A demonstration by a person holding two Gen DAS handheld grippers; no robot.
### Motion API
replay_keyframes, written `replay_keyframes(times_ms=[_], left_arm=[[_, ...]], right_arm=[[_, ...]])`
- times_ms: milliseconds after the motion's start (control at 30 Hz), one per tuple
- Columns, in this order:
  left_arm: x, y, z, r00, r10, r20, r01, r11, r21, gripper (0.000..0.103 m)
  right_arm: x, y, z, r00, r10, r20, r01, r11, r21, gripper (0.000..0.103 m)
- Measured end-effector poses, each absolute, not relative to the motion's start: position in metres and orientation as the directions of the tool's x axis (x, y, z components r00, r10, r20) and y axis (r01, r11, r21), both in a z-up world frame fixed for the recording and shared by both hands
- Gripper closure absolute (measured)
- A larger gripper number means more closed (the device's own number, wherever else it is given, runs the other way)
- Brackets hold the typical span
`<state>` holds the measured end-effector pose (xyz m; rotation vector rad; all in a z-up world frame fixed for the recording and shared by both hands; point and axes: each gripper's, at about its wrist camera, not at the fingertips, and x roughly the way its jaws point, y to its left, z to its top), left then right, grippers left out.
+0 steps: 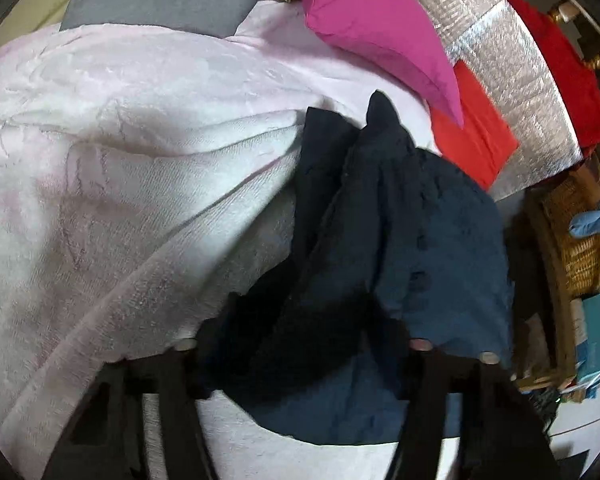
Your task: Fold large clothes
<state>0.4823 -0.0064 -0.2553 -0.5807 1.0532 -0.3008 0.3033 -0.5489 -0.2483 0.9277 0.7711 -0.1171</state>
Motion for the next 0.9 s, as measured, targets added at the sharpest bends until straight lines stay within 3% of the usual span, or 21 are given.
replay_keyframes(times_ms=[33,133,233,300,333,367,433,500,533,667,900], left_arm=[[0.48,-0.006,-0.249,0.492,-0.506,-0.708,-0.027,0.804,-0.594,0.064],[0.474,-0.002,-0.23,0.543,-0.505,-0.671,0.015,0.805,-0.593,0.077],[0.476,0.006,-0.231,0.538,-0.523,-0.661,0.005,0.786,-0.618,0.08],[0.481,0.007,-0.24,0.511,-0.489,-0.707,-0.037,0.809,-0.587,0.071],[0.483,0.009,-0.246,0.489,-0.472,-0.733,-0.07,0.817,-0.572,0.053],[0.485,0.01,-0.249,0.477,-0.471,-0.742,-0.087,0.815,-0.573,0.046],[0.485,0.014,-0.249,0.464,-0.49,-0.738,-0.091,0.803,-0.589,0.045],[0.484,0.018,-0.246,0.467,-0.487,-0.738,-0.085,0.806,-0.585,0.037],[0.483,0.02,-0.246,0.467,-0.479,-0.743,-0.091,0.81,-0.579,0.027],[0.478,0.025,-0.248,0.427,-0.499,-0.755,-0.093,0.806,-0.585,0.025],[0.474,-0.001,-0.258,0.34,-0.582,-0.739,-0.012,0.783,-0.622,0.024]], right_arm=[[0.302,-0.546,-0.245,0.732,0.223,-0.644,0.406,0.617,0.674,0.057],[0.298,-0.542,-0.23,0.756,0.245,-0.607,0.357,0.623,0.696,0.063],[0.293,-0.54,-0.227,0.761,0.242,-0.602,0.348,0.631,0.693,0.063],[0.299,-0.545,-0.24,0.719,0.229,-0.657,0.406,0.628,0.663,0.061],[0.301,-0.549,-0.244,0.716,0.238,-0.656,0.418,0.606,0.676,0.056],[0.301,-0.554,-0.246,0.718,0.249,-0.65,0.431,0.574,0.696,0.05],[0.296,-0.561,-0.243,0.739,0.249,-0.626,0.434,0.535,0.725,0.048],[0.288,-0.568,-0.236,0.764,0.222,-0.605,0.43,0.523,0.736,0.035],[0.284,-0.571,-0.233,0.776,0.216,-0.592,0.422,0.52,0.743,0.033],[0.275,-0.581,-0.235,0.769,0.224,-0.599,0.432,0.509,0.744,0.031],[0.281,-0.569,-0.254,0.727,0.37,-0.579,0.373,0.494,0.785,0.03]])
